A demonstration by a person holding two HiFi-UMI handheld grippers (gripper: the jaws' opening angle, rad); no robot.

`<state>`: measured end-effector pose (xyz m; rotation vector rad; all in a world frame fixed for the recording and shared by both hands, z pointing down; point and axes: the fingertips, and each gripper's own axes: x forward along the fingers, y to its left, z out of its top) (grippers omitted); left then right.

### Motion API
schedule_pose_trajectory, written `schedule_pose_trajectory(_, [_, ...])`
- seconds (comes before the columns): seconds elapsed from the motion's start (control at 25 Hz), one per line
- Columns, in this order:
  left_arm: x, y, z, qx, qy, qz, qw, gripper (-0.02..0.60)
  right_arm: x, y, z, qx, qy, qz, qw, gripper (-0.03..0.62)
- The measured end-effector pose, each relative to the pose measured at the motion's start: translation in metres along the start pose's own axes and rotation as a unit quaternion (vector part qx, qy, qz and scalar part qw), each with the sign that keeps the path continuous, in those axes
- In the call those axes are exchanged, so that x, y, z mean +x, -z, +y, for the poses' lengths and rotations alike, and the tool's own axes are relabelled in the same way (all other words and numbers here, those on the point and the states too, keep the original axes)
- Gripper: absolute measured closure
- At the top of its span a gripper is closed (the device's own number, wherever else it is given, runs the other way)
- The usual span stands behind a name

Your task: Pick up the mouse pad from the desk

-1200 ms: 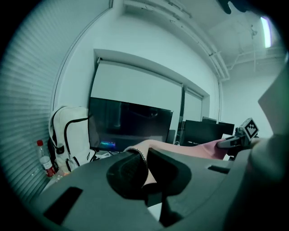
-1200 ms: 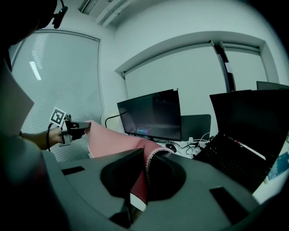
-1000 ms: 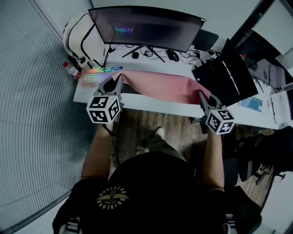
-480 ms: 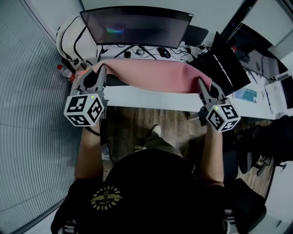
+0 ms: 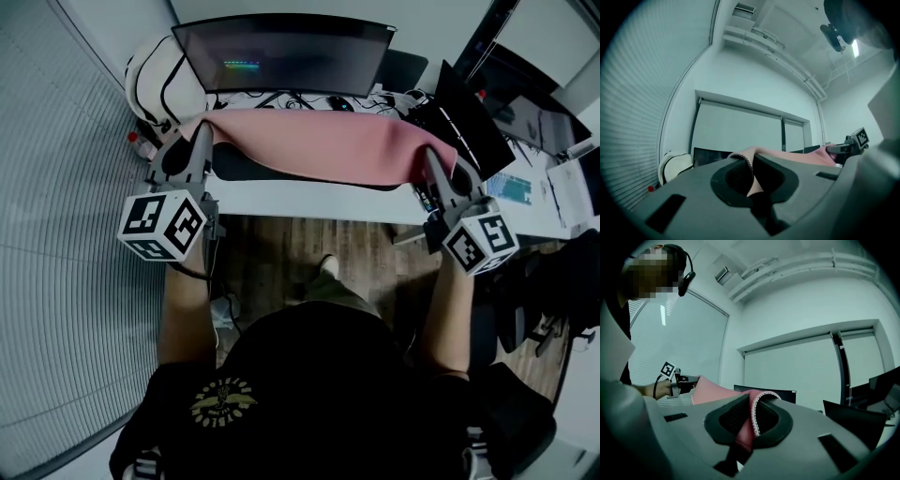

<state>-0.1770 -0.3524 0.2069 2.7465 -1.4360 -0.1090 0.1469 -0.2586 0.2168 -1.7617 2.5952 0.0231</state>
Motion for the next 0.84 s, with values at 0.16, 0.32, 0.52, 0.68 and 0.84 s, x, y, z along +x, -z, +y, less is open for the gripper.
schedule_pose_trajectory(0.16, [-0.011,-0.016,-0.003,0.005,0.006,-0.014,0.9999,0.560,-0.007,-0.014,0.007,-0.001,0.003,-0.016,1.000,0.576])
schedule_pose_trajectory(0.32, [-0.018,-0.019,-0.003,0.005,0.009,-0.019,0.9998,0.560,-0.009,-0.014,0.012,0.002,0.003,-0.017,1.000,0.576])
schedule_pose_trajectory(0.52, [-0.027,-0.020,0.001,0.008,0.009,-0.022,0.9997,0.560,-0.009,-0.015,0.020,-0.001,0.002,-0.017,1.000,0.576])
schedule_pose_trajectory(0.68, [-0.028,-0.019,0.005,0.008,0.009,-0.020,0.9997,0.560,-0.006,-0.013,0.023,-0.002,0.005,-0.013,1.000,0.576])
schedule_pose_trajectory(0.84, [-0.024,-0.019,0.006,0.011,0.010,-0.018,0.9997,0.560,-0.002,-0.008,0.022,0.001,0.005,-0.007,1.000,0.576])
